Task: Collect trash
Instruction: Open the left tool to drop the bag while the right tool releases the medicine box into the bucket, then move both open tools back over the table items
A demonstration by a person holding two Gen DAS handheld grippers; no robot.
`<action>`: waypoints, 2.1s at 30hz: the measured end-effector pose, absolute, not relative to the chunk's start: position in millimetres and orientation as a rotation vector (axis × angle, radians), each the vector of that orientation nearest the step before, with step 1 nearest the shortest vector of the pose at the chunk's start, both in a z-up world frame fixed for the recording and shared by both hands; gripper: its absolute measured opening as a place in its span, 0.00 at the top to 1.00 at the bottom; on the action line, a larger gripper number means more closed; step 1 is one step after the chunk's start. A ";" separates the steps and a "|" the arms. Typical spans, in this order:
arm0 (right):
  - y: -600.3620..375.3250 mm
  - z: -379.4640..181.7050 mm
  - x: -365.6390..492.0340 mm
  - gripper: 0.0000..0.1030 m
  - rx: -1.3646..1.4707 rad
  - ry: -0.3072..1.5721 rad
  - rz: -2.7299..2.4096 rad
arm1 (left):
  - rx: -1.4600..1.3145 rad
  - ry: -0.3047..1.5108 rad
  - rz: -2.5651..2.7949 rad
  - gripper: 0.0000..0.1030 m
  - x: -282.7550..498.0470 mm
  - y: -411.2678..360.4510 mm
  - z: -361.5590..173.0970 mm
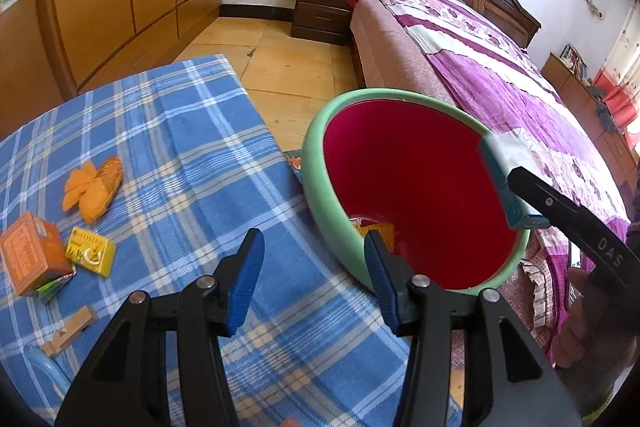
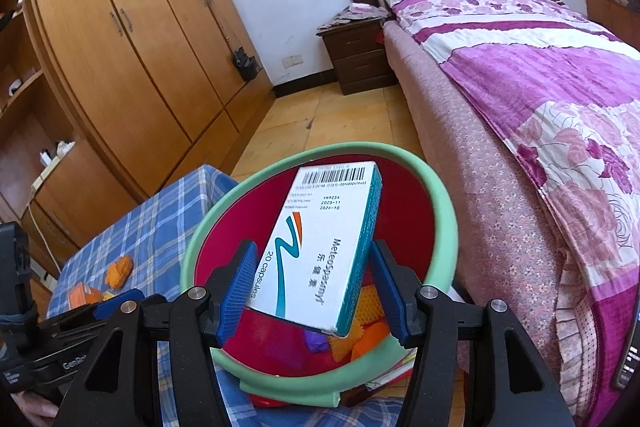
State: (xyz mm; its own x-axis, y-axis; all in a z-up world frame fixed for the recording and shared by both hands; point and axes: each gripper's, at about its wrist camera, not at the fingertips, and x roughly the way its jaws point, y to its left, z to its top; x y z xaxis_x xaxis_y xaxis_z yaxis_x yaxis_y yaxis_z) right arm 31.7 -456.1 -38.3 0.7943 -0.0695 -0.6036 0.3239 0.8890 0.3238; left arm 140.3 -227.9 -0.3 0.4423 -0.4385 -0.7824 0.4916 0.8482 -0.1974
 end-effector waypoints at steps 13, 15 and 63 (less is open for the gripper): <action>-441.7 -30.9 30.3 0.32 0.420 0.616 -0.211 | 0.041 0.930 -0.561 0.49 129.2 -206.9 11.0; -439.6 -28.7 28.5 0.32 0.419 0.612 -0.209 | 0.035 0.925 -0.557 0.49 127.1 -203.2 13.3; -322.5 -29.9 15.2 0.24 0.404 0.632 -0.097 | -0.086 0.828 -0.275 0.49 120.5 -30.4 22.3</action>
State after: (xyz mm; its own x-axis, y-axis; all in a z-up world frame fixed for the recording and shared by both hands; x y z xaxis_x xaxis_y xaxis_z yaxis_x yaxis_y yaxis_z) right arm 15.2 -322.5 -29.9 0.8051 0.0333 -0.5922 0.2102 0.9176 0.3374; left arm 120.5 -30.4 22.3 0.6428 -0.2746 -0.7151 0.2078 0.9610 -0.1822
